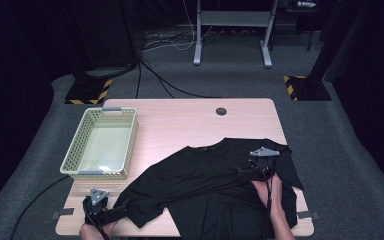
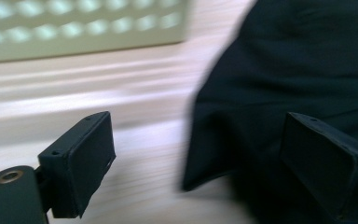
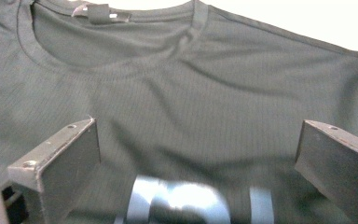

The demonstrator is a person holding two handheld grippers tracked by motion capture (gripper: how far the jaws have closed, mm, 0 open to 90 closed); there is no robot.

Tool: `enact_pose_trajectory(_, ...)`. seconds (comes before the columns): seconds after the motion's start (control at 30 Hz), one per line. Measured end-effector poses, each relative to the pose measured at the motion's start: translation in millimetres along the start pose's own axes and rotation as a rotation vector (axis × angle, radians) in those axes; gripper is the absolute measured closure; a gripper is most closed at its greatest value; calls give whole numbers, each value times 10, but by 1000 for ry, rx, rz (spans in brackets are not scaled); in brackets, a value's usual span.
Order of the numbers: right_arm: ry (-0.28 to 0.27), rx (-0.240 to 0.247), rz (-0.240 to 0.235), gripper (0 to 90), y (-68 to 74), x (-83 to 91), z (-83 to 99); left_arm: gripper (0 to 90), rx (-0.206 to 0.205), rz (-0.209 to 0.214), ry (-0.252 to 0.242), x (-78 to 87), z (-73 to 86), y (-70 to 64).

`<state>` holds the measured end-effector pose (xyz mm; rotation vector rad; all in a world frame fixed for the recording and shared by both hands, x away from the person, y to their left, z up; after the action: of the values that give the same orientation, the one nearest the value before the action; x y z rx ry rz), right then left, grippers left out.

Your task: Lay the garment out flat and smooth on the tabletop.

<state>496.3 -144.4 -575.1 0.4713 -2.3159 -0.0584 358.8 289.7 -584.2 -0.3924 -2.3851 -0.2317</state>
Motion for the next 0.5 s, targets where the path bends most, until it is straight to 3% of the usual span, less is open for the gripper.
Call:
enact_pose_trajectory(0.07, 31, 17, -24, 0, 54, -118, -19, 98, -24, 22, 0, -19, -26, -111)
enact_pose_trajectory(0.17, 79, 49, -1, 0, 81, -266, 6, 99, -63, 54, 13, -83, -50, -283)
enact_pose_trajectory(0.23, 79, 48, 17, 0, 49, -319, 15, 99, -91, 56, 40, -160, -36, -332)
enact_pose_trajectory(0.33, 67, 14, 56, 0, -63, -308, 0, 99, -110, 18, 49, -216, -45, -275)
enact_pose_trajectory(0.5, 52, -75, 145, 0, -329, -221, 11, 92, -58, -27, 43, -231, -29, -56)
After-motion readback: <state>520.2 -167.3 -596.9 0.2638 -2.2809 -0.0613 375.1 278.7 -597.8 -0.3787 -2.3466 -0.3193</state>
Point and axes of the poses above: each handheld gripper's, and its own axes: x roughly backward along the jaws, z roughly out of its underside, y roughly to its left, the point moved 10 cm from there along -x, roughly forward along the jaws, and after that the axes turned 11 degrees about -x, right-handed, at the moved point
